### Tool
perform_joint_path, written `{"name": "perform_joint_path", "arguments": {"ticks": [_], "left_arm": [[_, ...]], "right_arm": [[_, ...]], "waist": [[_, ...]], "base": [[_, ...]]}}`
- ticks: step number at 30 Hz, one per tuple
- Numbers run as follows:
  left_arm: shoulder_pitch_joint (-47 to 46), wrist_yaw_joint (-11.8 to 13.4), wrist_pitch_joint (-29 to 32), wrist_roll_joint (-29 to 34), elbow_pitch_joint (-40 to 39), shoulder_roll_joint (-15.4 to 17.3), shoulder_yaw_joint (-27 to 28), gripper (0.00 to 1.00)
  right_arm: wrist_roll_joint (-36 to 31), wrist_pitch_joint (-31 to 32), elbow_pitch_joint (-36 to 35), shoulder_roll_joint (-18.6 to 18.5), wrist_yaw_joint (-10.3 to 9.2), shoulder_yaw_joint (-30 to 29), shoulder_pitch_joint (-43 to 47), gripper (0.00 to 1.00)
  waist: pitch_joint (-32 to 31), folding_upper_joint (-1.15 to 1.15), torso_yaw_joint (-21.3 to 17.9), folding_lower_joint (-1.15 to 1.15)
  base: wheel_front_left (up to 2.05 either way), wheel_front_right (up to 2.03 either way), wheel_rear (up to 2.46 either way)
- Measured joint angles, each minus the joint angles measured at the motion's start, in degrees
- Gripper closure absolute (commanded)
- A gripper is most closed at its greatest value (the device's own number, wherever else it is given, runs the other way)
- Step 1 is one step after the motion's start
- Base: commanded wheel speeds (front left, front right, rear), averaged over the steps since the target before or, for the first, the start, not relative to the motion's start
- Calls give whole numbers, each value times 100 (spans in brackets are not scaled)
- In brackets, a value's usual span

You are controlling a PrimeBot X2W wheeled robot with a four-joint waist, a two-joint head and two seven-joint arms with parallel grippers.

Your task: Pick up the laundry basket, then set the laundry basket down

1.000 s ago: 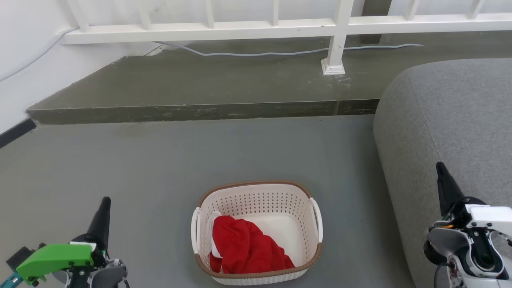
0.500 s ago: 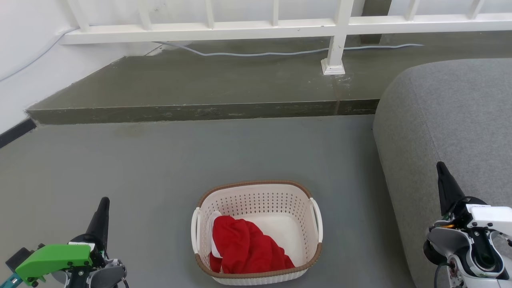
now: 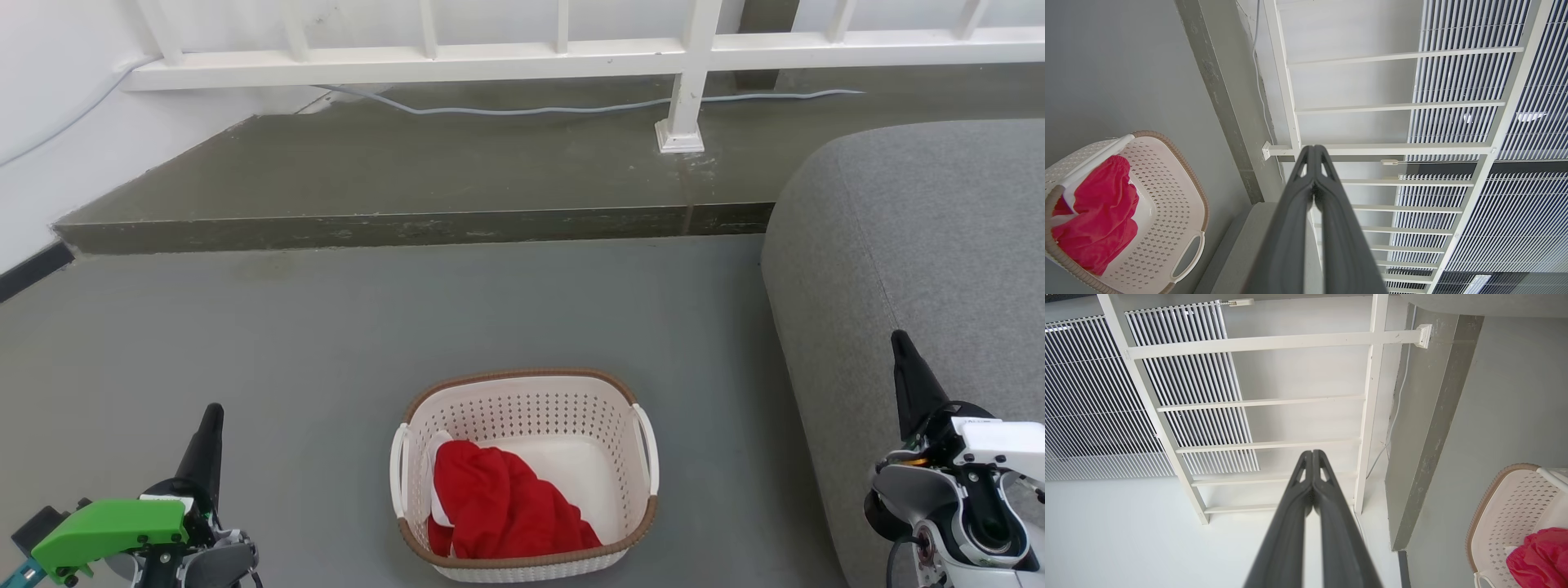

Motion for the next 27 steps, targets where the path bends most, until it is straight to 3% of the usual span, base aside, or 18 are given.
{"name": "perform_joint_path", "arguments": {"ticks": [27], "left_arm": [[-3,-15,41,0,12,0,9,100]], "right_arm": [[0,7,8,1,10,-7,-1,100]], "waist": [[-1,0,0,0]], "base": [[0,0,0]]}}
